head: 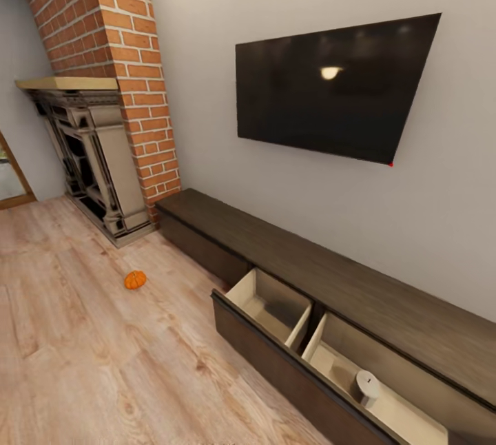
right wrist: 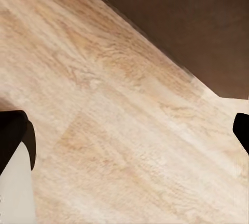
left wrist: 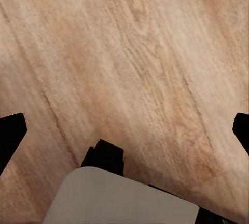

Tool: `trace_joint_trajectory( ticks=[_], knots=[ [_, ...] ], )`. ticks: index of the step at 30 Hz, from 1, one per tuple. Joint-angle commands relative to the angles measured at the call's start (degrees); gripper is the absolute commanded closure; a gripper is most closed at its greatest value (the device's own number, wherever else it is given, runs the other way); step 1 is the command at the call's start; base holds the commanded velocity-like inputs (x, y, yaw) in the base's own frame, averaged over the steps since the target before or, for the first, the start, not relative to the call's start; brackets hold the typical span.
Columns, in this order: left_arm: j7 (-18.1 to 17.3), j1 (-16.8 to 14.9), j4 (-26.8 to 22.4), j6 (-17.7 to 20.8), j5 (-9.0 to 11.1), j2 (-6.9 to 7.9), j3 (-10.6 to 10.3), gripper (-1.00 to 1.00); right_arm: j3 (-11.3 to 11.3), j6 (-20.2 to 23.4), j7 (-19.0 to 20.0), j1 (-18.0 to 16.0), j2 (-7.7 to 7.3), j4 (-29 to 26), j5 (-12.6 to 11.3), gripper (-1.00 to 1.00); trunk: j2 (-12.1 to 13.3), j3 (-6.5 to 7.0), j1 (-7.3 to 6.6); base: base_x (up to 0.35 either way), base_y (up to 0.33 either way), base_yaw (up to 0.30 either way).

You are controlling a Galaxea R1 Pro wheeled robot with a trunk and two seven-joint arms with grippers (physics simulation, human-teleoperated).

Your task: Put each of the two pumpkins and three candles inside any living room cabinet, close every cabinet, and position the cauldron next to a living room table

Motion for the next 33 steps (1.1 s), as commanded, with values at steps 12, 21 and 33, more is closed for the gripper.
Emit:
trace_joint_trajectory(
  ticks=[12,21,33],
  knots=[
    [0.13,-0.04,-0.02,-0.15,0.51,0.13,-0.49,-1.0,0.43,-0.17,-0.15,-0.01,0.03,0.0,-0.48,-1.0,-0.02,-0.62,-0.01,0.0,0.0,0.26],
    [0.17,-0.04,-0.02,-0.15,0.51,0.05,-0.49,-1.0,0.49,-0.24,-0.15,-0.01,0.03,0.0,-0.48,-1.0,-0.02,-1.04,-0.01,0.0,0.0,0.26],
    [0.72,-0.04,-0.02,-0.11,-0.22,-0.04,-0.87,-1.0,0.49,-0.2,-0.16,-0.01,0.03,0.0,-0.48,-1.0,-0.02,-1.6,-0.01,0.0,0.0,0.26]
  ],
)
